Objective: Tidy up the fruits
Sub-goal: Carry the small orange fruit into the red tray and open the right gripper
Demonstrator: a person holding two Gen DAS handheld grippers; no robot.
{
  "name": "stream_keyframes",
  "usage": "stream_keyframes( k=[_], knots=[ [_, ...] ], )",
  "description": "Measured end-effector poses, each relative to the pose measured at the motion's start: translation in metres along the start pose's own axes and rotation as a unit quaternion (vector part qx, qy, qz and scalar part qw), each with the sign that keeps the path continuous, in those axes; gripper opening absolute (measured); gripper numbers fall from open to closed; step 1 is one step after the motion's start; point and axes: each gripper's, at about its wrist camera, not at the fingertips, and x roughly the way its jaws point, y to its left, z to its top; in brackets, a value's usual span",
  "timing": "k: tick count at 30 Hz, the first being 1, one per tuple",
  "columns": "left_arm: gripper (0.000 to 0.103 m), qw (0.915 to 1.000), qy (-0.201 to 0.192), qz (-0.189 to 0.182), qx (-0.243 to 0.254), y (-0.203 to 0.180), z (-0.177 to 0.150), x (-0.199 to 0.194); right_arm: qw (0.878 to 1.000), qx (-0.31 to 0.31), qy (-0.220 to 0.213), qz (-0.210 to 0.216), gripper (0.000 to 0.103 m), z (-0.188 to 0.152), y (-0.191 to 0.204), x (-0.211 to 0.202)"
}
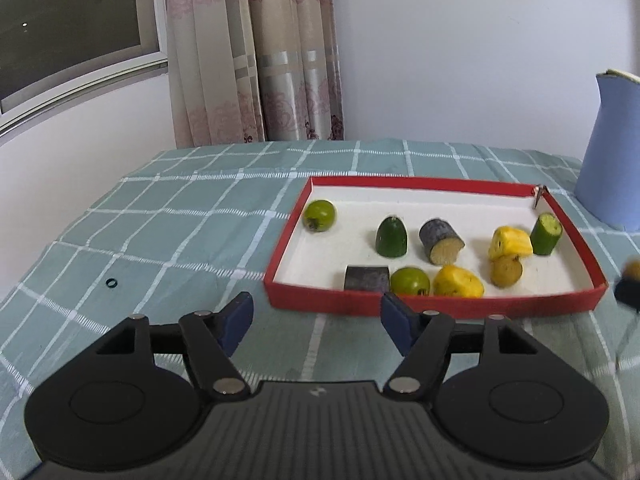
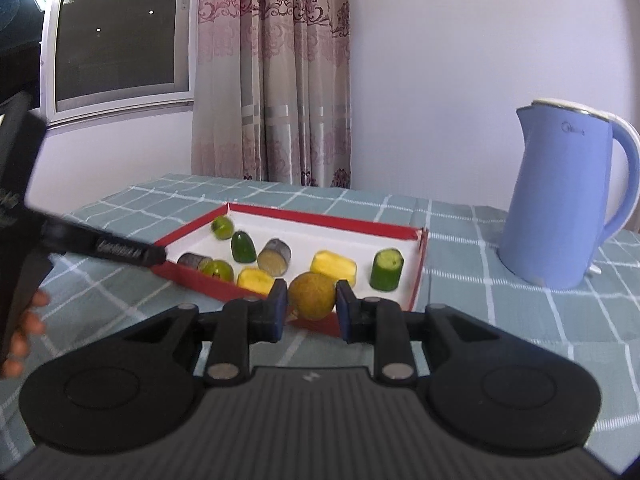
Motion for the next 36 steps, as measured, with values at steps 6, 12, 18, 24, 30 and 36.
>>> stream_keyframes(
  k=[6,12,18,24,30,36],
  knots=[
    [0.070,1.0000,0.002,0.002,-0.006,0.005,-0.007,-0.004,1.000,-0.007,-0.004,-0.006,0.025,0.016,0.000,0.017],
    [0.070,1.0000,0.005,0.003,-0.007,0.008,-0.009,-0.003,1.000,-0.016,-0.004,-0.012,0.025,0.029,-0.001,0.032],
    [0.070,0.9999,0.006,0.003,-0.008,0.010,-0.011,-0.003,1.000,-0.014,-0.007,-0.016,0.025,0.035,-0.002,0.038],
    [0.070,0.9999,0.006,-0.004,-0.010,0.010,-0.012,-0.005,1.000,-0.012,-0.002,-0.022,0.025,0.040,-0.006,0.053],
    [0.070,0.9999,0.001,-0.008,-0.010,0.009,-0.011,-0.010,0.999,-0.019,0.008,-0.031,0.025,0.045,-0.007,0.076],
    [0.070,0.9999,0.002,-0.008,-0.007,0.007,-0.011,-0.012,0.999,-0.010,0.023,-0.032,0.025,0.054,-0.009,0.109]
  ],
)
